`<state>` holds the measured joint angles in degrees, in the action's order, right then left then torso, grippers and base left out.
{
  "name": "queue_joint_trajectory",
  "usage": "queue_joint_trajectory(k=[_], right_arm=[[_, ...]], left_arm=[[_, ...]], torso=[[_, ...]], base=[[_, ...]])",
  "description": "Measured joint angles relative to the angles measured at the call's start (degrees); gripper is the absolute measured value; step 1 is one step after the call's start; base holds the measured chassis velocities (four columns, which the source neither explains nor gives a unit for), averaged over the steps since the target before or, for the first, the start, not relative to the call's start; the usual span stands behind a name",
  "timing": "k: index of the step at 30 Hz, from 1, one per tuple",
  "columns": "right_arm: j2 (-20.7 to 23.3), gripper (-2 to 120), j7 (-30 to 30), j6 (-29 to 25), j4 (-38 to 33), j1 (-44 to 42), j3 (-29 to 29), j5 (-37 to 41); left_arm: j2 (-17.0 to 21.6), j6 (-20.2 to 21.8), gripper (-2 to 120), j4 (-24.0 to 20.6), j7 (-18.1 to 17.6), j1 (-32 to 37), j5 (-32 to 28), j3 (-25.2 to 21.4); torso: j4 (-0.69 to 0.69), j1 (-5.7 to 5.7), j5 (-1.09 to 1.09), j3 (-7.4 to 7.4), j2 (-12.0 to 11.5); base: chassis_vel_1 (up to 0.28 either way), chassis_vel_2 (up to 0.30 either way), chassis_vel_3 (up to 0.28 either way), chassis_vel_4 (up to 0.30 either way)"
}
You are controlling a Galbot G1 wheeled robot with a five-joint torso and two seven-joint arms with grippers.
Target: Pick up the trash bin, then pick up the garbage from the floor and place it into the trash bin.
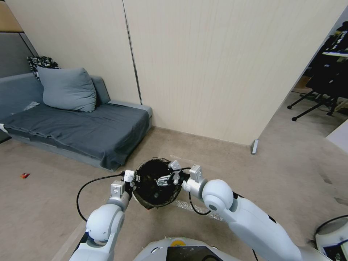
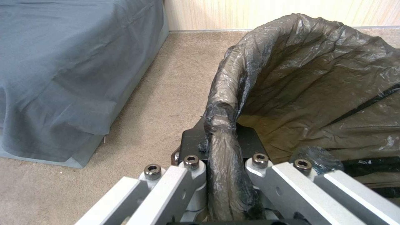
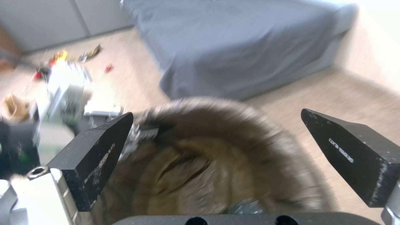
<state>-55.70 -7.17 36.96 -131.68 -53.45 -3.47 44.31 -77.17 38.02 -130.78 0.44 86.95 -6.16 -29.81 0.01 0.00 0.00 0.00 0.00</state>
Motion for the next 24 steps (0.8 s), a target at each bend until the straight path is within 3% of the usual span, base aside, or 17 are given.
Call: queue_joint_trajectory(k=[1,4,5,9,14,17,19,21,24], right_arm=[[0.00,100,0.00,0.00,0.00,0.00,0.00,0.00],[1.28,100,1.86,-1.82,-3.01,-4.85,9.03,0.03],[1.28,100,1.86,-1.82,-3.01,-4.85,9.03,0.03],[2.25,100,0.70,-8.32,-5.85,-14.33,17.79,-4.31],[0.55,100,0.76,-13.77,-5.69,-21.36,23.36,-10.93],[-2.99,100,0.76,-21.18,-3.59,-25.84,27.02,-17.80],[-4.48,100,0.83,-22.90,-3.18,-27.28,28.19,-20.04],[-9.72,100,2.59,-29.80,-1.27,-31.82,31.82,-28.84],[-14.08,100,4.04,-34.22,0.20,-36.16,34.87,-33.82]], left_arm=[[0.00,0.00,5,0.00,0.00,0.00,0.00,0.00],[-0.16,0.03,5,0.04,0.00,-0.02,0.01,-0.09],[-0.16,0.03,5,0.04,0.00,-0.02,0.01,-0.09],[-0.32,0.03,5,-0.01,0.08,0.02,0.00,-0.76],[-1.00,-0.13,5,-0.59,0.11,0.79,0.03,-1.60],[-2.04,-0.63,5,-1.47,0.07,1.77,0.46,-2.62],[-2.11,-0.83,5,-1.47,0.04,1.69,0.66,-2.62],[-2.17,-1.19,5,-1.45,0.02,1.50,1.07,-2.62],[-2.23,-1.22,5,-1.47,0.02,1.77,1.11,-2.70]], torso=[[0.00,0.00,0.00,0.00,0.00],[0.00,0.00,0.00,0.00,0.00],[0.00,0.00,0.00,0.00,0.00],[0.00,0.00,0.00,0.00,0.00],[-0.05,0.00,0.00,0.00,0.00],[0.05,0.00,-0.01,0.00,0.01],[0.04,0.00,-0.03,0.00,0.01],[-0.02,0.00,0.01,-0.01,0.00],[-0.02,0.00,0.01,0.00,0.01]], base=[[0.000,0.000,0.000,0.000],[0.000,0.000,0.000,0.000],[0.000,0.000,0.000,0.000],[0.000,0.000,0.000,0.000],[0.000,0.000,0.000,0.000],[0.000,0.000,0.000,0.000],[0.000,0.000,0.000,0.000],[0.000,0.000,0.000,0.000],[0.000,0.000,0.000,0.000]])
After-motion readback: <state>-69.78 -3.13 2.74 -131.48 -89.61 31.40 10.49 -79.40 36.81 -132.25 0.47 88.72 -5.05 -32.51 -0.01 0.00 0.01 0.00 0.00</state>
